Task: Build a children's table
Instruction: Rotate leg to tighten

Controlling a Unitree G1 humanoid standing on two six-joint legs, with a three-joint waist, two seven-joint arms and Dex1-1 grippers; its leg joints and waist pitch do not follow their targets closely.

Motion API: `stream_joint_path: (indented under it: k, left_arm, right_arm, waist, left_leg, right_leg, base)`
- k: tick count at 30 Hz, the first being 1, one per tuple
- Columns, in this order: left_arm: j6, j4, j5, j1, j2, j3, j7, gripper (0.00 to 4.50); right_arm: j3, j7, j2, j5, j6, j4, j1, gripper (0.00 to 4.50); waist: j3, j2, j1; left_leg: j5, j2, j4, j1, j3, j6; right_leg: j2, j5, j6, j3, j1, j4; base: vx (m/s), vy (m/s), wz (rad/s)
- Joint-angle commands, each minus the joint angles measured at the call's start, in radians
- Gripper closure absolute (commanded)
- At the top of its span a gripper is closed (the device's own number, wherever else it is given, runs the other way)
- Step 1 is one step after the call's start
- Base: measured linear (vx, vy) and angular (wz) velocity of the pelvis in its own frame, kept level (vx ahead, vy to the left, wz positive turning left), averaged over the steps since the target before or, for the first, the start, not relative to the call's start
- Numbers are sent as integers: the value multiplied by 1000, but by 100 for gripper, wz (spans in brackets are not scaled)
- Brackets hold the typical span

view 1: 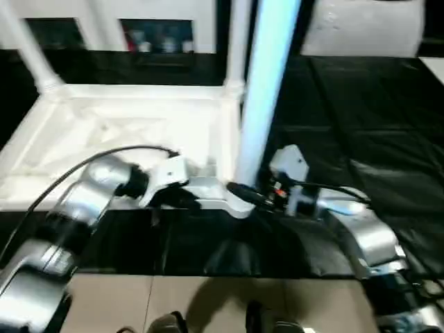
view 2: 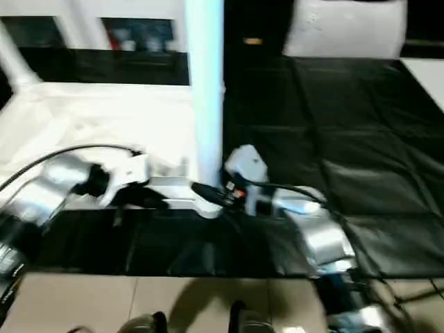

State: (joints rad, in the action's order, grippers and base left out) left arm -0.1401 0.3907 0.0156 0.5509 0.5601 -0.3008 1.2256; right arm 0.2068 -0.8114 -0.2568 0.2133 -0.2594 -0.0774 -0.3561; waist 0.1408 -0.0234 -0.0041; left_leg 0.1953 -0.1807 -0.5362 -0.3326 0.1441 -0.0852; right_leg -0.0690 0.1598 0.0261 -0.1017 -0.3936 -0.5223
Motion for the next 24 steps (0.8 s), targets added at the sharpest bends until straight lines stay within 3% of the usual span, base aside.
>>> stream_joint_path:
  k: [1,2,3,4,5,6,7,8,10,11,12,16,24]
  left_arm:
    - [-100,-107,39,-48,-34,31,-124,450]
    - [-148,-171,44,-87,-41,41,-149,450]
    - [-148,-171,44,-87,-41,41,-149,450]
    - [-226,-277,42,-146,-59,47,-188,450]
    - [-295,-364,32,-190,-88,45,-221,450]
    - [-295,-364,32,-190,-88,45,-221,450]
    - [-328,-403,26,-209,-105,44,-236,450]
    - [-379,-455,20,-228,-145,32,-271,450]
    - [-457,-522,24,-241,-237,1,-344,450]
    - [-470,-519,9,-232,-278,-14,-382,450]
    - [-481,-520,0,-226,-297,-22,-407,450]
    - [-489,-510,-22,-206,-308,-27,-443,450]
    - [-520,-512,-53,-202,-277,-9,-445,450]
  right_arm:
    - [69,29,19,-45,-75,-109,36,261]
    - [61,47,30,-48,-74,-115,31,261]
    - [61,47,30,-48,-74,-115,31,261]
    - [50,73,49,-50,-72,-126,21,261]
    - [39,97,67,-50,-71,-142,8,261]
    - [39,97,67,-50,-71,-142,8,261]
    - [34,109,77,-50,-70,-151,1,261]
    - [27,129,93,-52,-69,-170,-11,261]
    - [15,180,121,-65,-56,-209,-38,261]
    - [4,207,137,-65,-54,-224,-49,261]
    - [-3,224,147,-64,-52,-234,-56,261]
    - [-16,250,161,-65,-51,-250,-65,261]
    - [-30,252,180,-64,-57,-262,-71,261]
  waist:
    - [-21,4,-2]
    - [-25,7,-5]
    - [-21,2,-10]
    - [-23,3,-17]
    - [-27,4,-21]
    - [-29,3,-21]
    - [-32,4,-21]
    - [-35,12,-24]
    - [-43,14,-20]
    - [-43,14,-20]
    - [-49,22,-17]
    - [-61,27,-4]
    - [-65,27,4]
  left_leg:
    - [441,-33,75,-7,-30,25]
    - [430,-35,76,-10,-32,24]
    - [425,-38,83,-20,-36,30]
    - [439,-42,82,-16,-34,32]
    - [410,-47,83,-22,-33,31]
    - [399,-48,83,-24,-33,35]
    - [387,-47,80,-14,-25,42]
    - [372,-45,78,-16,-21,50]
    - [280,-48,70,-15,-8,62]
    - [280,-48,70,-15,-8,62]
    - [244,-42,63,-16,0,76]
    - [180,-35,52,-18,7,104]
    - [192,-34,50,-21,2,87]
  right_leg:
    - [-93,795,17,39,20,97]
    - [-95,777,24,39,26,89]
    - [-94,752,34,41,28,85]
    - [-93,722,49,45,23,81]
    - [-96,656,81,52,30,68]
    - [-97,634,92,53,31,66]
    - [-91,599,109,59,24,66]
    - [-89,582,118,61,25,65]
    - [-88,473,170,71,28,52]
    - [-88,473,170,71,28,52]
    - [-83,448,183,73,29,49]
    - [-78,370,190,75,33,40]
    - [-73,447,153,67,36,43]
  base:
    - [0,0,0]
    - [0,0,0]
    - [0,0,0]
    - [0,0,0]
    - [0,0,0]
    - [0,0,0]
    - [0,0,0]
    - [0,0,0]
    - [0,0,0]
    - [0,0,0]
    - [0,0,0]
    - [0,0,0]
    - [2,-8,0]
